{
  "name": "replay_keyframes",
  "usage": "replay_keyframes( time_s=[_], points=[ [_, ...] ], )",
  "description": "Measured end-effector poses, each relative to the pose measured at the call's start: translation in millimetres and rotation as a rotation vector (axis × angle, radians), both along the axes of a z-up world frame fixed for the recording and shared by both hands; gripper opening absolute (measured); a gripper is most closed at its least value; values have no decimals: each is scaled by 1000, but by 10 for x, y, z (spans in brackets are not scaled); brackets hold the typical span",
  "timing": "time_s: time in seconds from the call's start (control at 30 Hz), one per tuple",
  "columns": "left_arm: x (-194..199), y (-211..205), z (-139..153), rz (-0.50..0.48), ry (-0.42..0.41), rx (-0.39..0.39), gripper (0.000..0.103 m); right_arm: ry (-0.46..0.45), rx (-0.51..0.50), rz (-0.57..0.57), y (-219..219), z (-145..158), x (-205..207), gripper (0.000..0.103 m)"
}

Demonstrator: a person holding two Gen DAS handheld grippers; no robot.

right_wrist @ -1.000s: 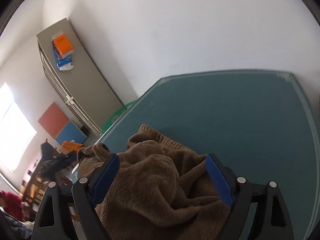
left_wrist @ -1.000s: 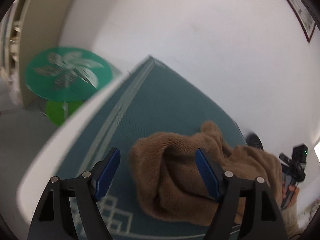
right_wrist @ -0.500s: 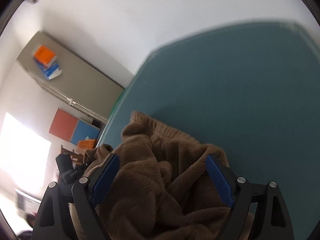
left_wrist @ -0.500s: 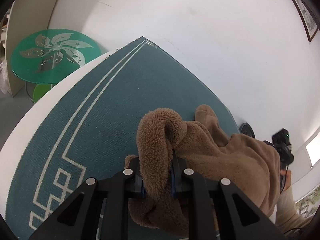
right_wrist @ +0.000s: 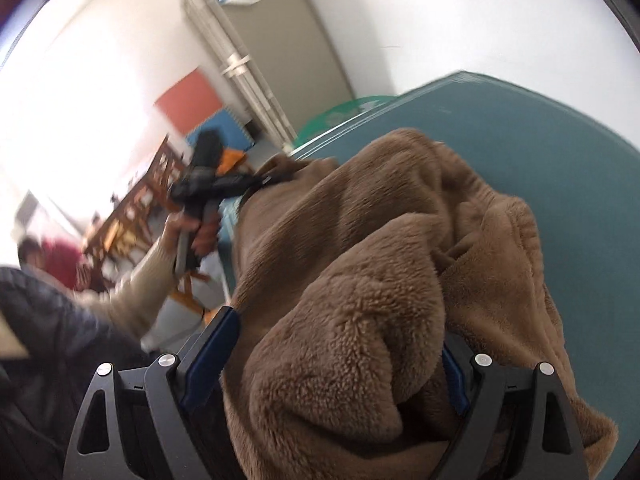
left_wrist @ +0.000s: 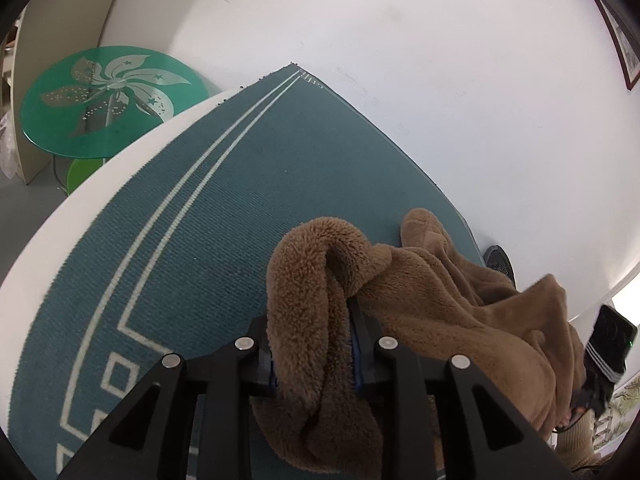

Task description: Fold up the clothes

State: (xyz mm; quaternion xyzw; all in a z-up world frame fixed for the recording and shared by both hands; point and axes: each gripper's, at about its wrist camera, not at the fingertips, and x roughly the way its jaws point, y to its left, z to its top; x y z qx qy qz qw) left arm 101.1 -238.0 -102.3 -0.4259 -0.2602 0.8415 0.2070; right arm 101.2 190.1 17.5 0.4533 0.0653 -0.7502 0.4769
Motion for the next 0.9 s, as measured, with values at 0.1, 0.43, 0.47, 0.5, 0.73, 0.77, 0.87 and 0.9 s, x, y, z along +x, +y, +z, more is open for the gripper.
replay_keyframes(
  time_s=[0.1, 0.43, 0.47, 0.5, 0.73, 0.77, 0.87, 0.9],
  points=[
    [-8, 31, -10, 0, -6, -3, 28, -1, -5, -41, 54, -17, 0, 90],
    [24, 45, -15, -6, 0, -5, 28, 132, 104, -276, -48, 167, -88, 90],
    [21, 47, -19, -7, 3, -4, 28, 144, 133, -266, -109, 154, -61, 89],
    [21, 47, -21, -9, 3, -3, 28, 161, 169, -253, -181, 136, -25, 88],
    [38, 72, 10, 0, 8, 14, 25, 294, 327, -283, -399, 122, 168, 25],
    [48, 88, 34, 2, 13, 14, 24, 331, 337, -313, -385, 168, 195, 21],
    [92, 160, 144, -1, 38, 26, 22, 558, 423, -429, -329, 365, 343, 18],
    [121, 194, 209, -11, 56, 38, 22, 639, 454, -468, -310, 433, 395, 18]
  ],
)
